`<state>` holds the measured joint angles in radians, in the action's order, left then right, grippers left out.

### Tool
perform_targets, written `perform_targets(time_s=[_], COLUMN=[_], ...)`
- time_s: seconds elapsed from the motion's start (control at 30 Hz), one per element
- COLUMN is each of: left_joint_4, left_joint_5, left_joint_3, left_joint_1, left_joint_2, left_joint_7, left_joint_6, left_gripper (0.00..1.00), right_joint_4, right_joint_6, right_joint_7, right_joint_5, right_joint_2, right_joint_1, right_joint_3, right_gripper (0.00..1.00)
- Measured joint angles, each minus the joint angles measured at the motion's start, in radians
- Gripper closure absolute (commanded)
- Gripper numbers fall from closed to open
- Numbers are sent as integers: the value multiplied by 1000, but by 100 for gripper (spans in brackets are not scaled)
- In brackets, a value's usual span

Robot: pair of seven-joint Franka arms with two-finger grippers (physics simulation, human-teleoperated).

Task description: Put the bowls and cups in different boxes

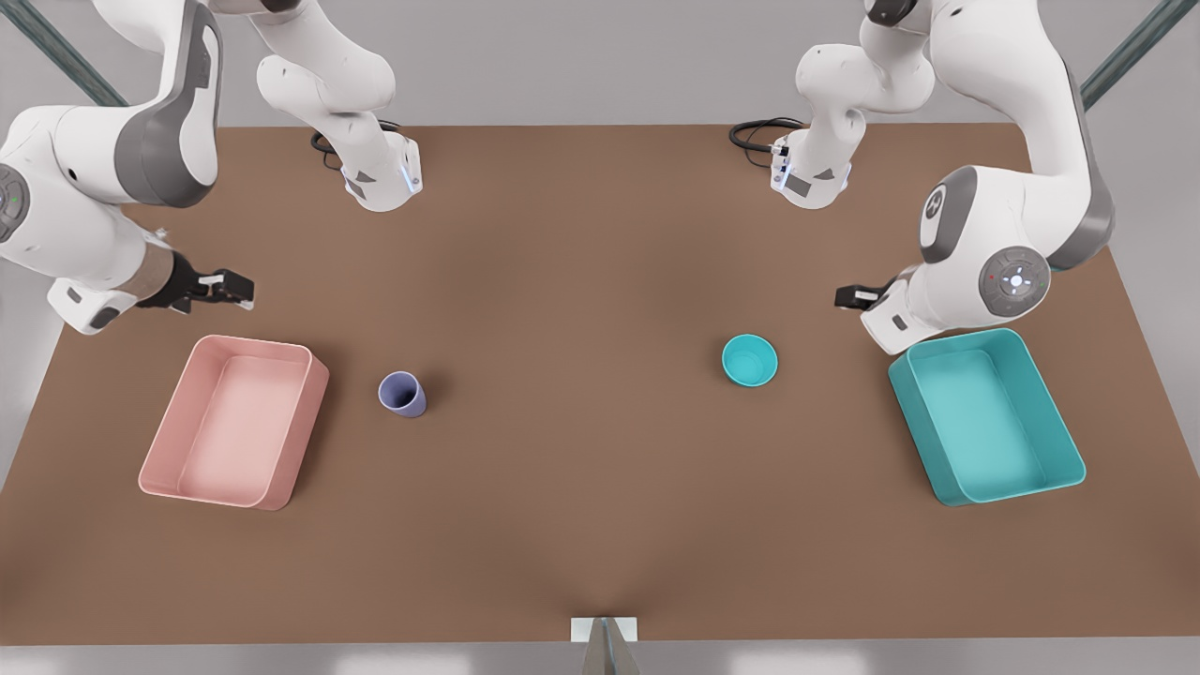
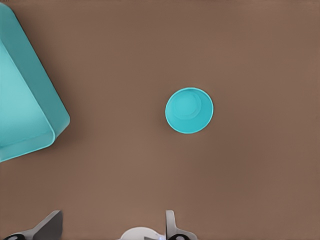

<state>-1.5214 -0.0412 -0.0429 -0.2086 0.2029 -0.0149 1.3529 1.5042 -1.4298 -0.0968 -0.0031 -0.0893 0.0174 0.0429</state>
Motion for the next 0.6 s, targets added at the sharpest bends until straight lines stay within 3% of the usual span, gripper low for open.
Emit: perform_targets(time_s=[0.1,0.3,0.6], left_joint_4=[-84,-406,-495], left_joint_5=[-43,-286,-386], left_joint_3=[-1,-2,15], left_joint_1=[2,-1,-9], left_joint_2=[50,211,284], left_joint_7=[0,77,213], left_joint_6=[62,419,716], left_gripper=[0,0,0], right_joint_4=[-5,0,387], right_joint_6=[-20,-159,-544], right_joint_7=[-4,15,91], right_joint_5=[16,24,17], right_joint_2=[-59,-268,-229], right_joint_1=[-2,171,184], right_joint_3=[-2,-4,-3], right_gripper=[0,0,0])
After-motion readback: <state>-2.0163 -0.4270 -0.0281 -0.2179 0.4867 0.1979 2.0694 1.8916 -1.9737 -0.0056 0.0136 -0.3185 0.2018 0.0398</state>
